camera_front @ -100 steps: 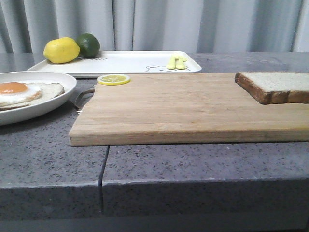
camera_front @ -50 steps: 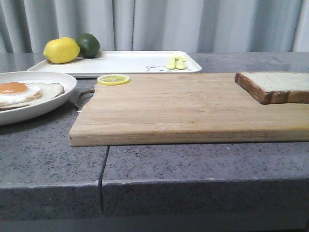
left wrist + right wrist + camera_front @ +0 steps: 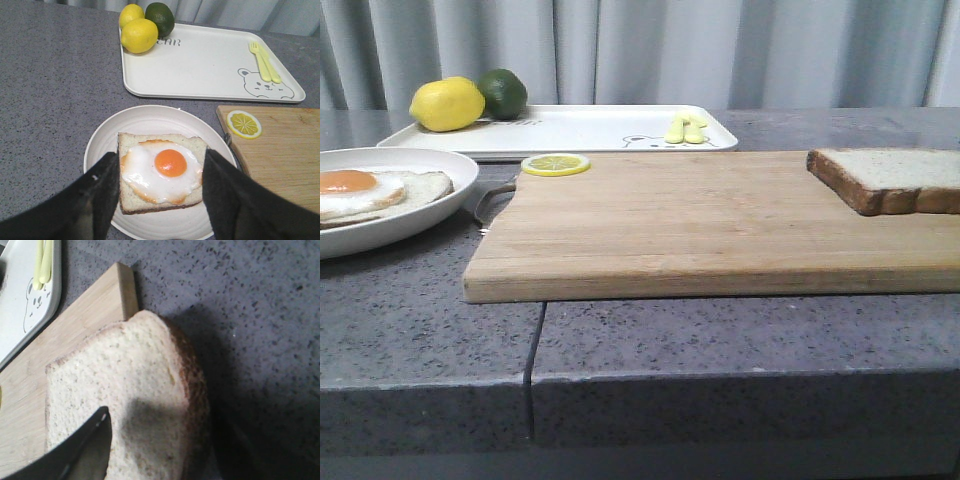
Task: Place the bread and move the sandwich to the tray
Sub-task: 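Close the right gripper on the edge of the white bread slice, then lift the bread slice with the right gripper toward the egg plate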
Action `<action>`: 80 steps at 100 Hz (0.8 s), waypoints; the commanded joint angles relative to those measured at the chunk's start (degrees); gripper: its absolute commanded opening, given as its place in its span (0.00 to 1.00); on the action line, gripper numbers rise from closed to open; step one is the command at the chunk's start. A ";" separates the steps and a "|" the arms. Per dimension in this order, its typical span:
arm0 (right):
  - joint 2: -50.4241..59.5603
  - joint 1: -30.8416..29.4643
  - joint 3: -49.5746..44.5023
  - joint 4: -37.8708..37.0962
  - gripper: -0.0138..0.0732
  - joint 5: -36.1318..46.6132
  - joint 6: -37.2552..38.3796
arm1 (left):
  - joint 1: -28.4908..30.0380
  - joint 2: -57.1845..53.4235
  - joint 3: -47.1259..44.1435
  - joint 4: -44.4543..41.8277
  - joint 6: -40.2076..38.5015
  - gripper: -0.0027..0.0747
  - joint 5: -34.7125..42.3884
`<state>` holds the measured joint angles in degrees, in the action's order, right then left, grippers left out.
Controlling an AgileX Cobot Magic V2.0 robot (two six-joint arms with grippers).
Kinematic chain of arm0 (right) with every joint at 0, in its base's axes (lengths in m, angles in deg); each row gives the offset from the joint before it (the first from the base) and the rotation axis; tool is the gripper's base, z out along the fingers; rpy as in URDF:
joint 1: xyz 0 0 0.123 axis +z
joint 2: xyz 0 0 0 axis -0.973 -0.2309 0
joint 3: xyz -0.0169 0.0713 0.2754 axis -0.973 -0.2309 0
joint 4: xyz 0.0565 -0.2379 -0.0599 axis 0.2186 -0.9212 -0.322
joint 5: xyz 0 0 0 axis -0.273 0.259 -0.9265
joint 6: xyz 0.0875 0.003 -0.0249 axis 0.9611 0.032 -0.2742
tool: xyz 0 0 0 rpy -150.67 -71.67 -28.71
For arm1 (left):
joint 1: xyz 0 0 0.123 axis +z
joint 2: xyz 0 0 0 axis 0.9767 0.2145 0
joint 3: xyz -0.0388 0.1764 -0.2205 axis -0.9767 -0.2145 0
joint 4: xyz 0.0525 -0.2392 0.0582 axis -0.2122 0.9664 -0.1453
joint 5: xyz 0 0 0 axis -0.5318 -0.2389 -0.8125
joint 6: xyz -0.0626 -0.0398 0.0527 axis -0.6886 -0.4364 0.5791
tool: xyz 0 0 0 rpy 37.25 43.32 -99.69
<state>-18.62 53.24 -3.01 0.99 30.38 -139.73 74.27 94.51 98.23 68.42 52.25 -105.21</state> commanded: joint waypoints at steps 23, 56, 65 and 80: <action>1.34 -0.33 1.07 0.64 0.39 -1.50 -0.64 | -0.42 0.34 1.93 0.99 -0.24 0.49 3.92; 2.35 -0.33 1.07 0.64 0.09 -2.67 -0.59 | -0.42 0.34 1.93 0.99 -0.24 0.49 3.92; 4.35 -0.33 1.33 0.70 0.09 -3.35 0.76 | -0.42 0.34 1.93 0.99 -0.24 0.49 3.92; 9.53 0.06 3.18 1.59 0.09 -3.95 4.48 | -0.42 0.34 1.93 0.99 -0.24 0.49 3.92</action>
<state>-13.87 53.24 -2.49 0.11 29.43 -136.94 74.27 94.51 98.23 68.42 52.25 -105.21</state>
